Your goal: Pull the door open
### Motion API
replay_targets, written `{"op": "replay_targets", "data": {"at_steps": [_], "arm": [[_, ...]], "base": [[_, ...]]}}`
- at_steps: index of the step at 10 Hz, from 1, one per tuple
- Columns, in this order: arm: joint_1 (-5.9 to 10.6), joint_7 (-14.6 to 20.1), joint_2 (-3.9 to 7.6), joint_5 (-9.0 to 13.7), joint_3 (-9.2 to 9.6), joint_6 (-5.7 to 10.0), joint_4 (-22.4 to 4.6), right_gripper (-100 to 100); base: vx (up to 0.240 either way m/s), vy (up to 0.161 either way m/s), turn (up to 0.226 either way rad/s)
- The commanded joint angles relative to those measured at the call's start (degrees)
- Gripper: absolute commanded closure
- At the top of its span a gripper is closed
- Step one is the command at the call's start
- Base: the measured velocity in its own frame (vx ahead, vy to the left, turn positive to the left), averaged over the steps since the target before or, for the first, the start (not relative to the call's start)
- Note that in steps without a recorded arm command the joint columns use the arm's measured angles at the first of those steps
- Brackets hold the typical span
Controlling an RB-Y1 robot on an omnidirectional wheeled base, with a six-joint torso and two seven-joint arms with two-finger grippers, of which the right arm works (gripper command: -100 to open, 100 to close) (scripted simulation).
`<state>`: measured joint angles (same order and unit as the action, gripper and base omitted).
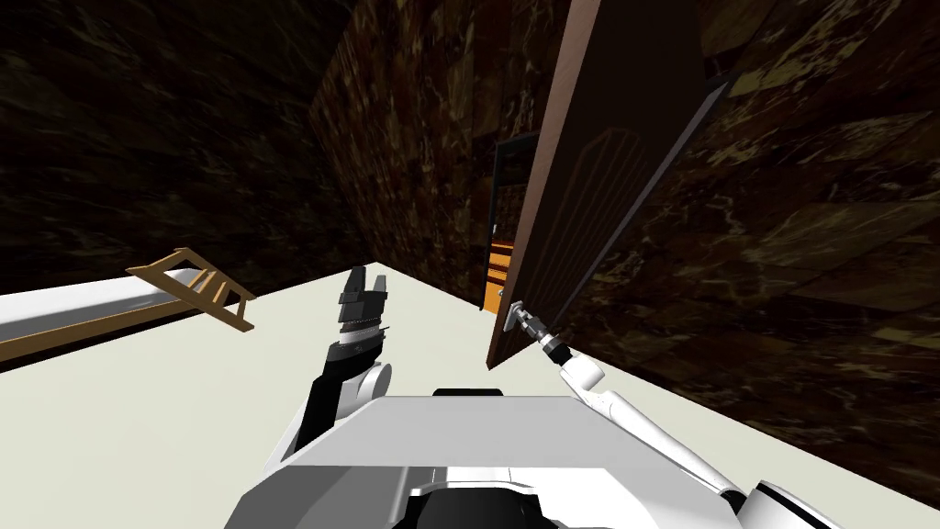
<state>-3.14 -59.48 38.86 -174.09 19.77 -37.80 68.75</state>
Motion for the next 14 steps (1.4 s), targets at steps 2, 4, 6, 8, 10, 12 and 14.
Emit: {"op": "replay_targets", "data": {"at_steps": [2,4,6,8,10,12,14], "arm": [[-0.15,0.0,-0.05,0.0,0.14,-0.04,0.0,100],[-0.15,0.0,-0.05,0.0,0.14,-0.04,0.0,100],[-0.05,0.8,0.67,-0.4,0.5,-1.2,-0.7,100],[0.02,1.5,1.37,-0.7,0.86,-2.48,-1.4,100],[0.1,2.4,2.17,-1.0,1.27,-3.93,-2.1,100],[0.18,3.3,2.96,-1.3,1.67,-5.37,-2.9,100],[0.26,4.2,3.82,-1.7,2.11,-6.94,-3.7,100]], "base": [[-0.019,-0.013,0.011],[-0.004,-0.001,-0.003],[-0.115,-0.09,0.143],[-0.155,-0.151,0.132],[-0.177,-0.12,0.142],[-0.141,-0.135,0.15],[-0.172,-0.121,0.138]]}}
